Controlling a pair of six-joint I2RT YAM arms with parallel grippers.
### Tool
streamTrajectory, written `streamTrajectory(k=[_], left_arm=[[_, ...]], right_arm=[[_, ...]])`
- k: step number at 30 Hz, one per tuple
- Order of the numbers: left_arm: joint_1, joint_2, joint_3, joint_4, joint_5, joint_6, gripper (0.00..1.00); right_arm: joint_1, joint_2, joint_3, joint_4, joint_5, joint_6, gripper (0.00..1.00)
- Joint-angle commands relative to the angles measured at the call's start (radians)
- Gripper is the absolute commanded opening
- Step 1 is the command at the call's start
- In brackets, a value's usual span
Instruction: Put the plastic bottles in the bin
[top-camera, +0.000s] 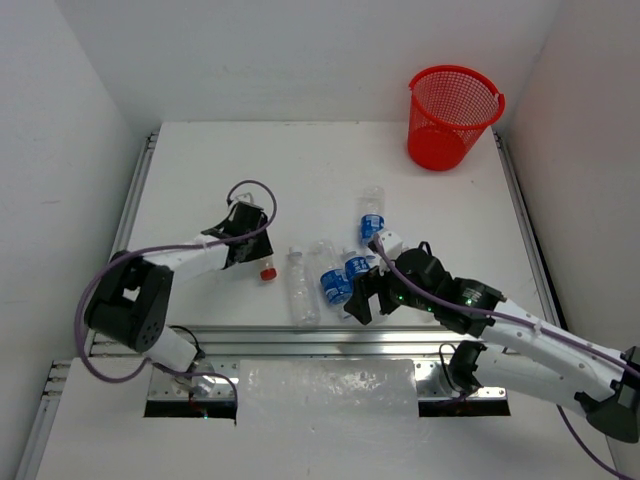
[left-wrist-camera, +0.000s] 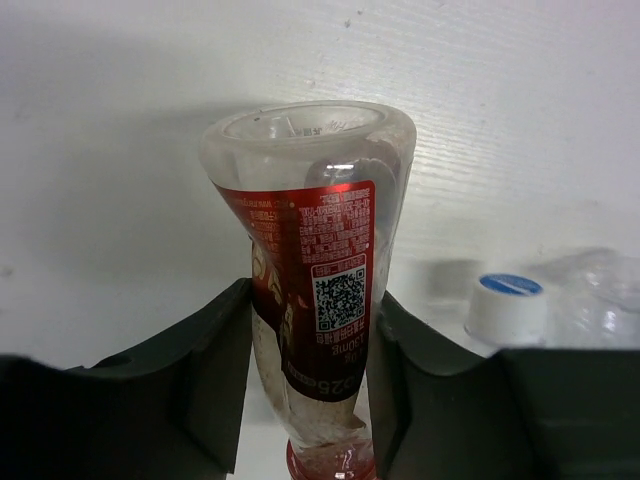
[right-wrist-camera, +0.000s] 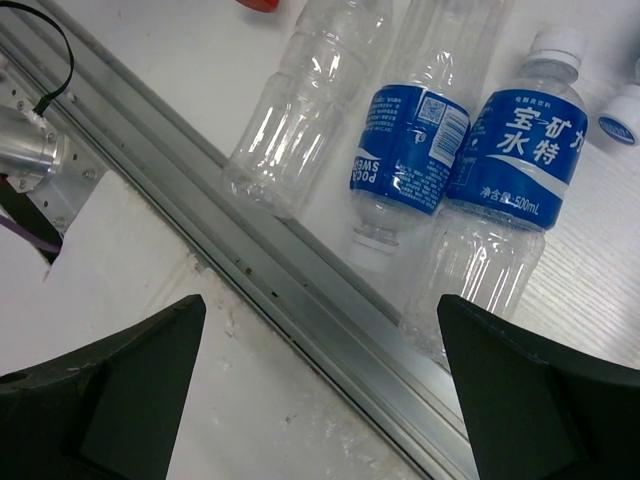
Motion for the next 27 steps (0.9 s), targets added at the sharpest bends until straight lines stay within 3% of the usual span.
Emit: streamTrajectory(k=[1,4,6,7,10,13,16,19,25,27], left_arm=[[-0.004,-0.163,-0.005,-0.033,-0.042,-0.016,0.0],[-0.032,-0.337,-0.031,-0.052,-0.022,-0.033,0.0],[-0.044,-0.469,-0.066,-0.001,0.098,-0.025,0.0],[-0.046,-0.548,-0.081,0.034,0.229,-0.01,0.0],[-0.053,-0.651,-0.123,0.146,0.463,-0.002,0.0],[-0.06,-0.693,-0.17,0.279,0.623,0.007,0.0],[-0.083,-0.745,-0.238,0.425,0.772,-0.026,0.0],[-0.096,-0.768,-0.31,0.615,0.861,-0.08,0.0],[-0.118,-0.794,-0.374,0.906,0.991,-0.19,0.0],[-0.132,-0.8,-0.391,0.947,1.002,-0.2,0.0]], right_arm=[[0.001,0.012,-0.006,0.081,-0.013,-0.003,0.99],[0.003,0.023,-0.015,0.173,-0.112,0.017,0.99],[0.003,0.035,-0.021,0.294,-0.213,0.038,0.99],[0.003,0.044,-0.018,0.34,-0.24,0.042,0.99],[0.0,0.084,0.046,0.406,-0.185,0.052,0.99],[-0.026,0.102,0.138,0.406,-0.142,0.083,0.99],[-0.142,0.121,0.215,0.454,-0.195,0.167,0.99],[-0.212,0.139,0.247,0.538,-0.376,0.236,0.99],[-0.215,0.204,0.315,0.512,-0.513,0.221,0.99],[-0.215,0.245,0.318,0.559,-0.643,0.245,0.99]])
